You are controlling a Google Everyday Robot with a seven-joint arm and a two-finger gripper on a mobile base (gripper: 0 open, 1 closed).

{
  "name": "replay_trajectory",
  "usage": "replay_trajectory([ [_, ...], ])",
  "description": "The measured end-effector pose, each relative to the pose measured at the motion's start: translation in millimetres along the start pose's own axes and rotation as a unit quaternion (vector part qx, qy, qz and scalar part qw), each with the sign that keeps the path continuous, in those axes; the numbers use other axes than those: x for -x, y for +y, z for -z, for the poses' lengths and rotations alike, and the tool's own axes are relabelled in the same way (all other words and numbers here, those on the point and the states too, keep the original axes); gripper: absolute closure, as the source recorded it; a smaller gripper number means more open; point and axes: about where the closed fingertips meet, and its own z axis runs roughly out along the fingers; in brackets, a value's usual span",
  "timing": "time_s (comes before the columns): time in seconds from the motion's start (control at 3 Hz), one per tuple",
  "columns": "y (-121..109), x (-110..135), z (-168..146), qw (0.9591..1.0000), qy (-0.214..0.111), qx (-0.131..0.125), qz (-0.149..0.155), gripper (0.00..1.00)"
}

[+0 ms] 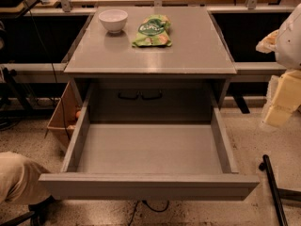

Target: Close top drawer

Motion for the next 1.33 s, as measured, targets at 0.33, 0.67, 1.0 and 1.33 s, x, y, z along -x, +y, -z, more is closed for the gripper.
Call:
replay_trajectory([
  [0.33,1,-1,-4,1.0000,-0.001,0.002,0.000,0.00],
  [0.67,11,-9,-32,0.9997,-0.012,0.021,-0.003,0.00],
  [1.0,32,-14,-76,0.9984,-0.029,0.048,-0.002,0.00],
  [1.33,56,-14,-131,0.9956,-0.043,0.084,0.002,0.00],
])
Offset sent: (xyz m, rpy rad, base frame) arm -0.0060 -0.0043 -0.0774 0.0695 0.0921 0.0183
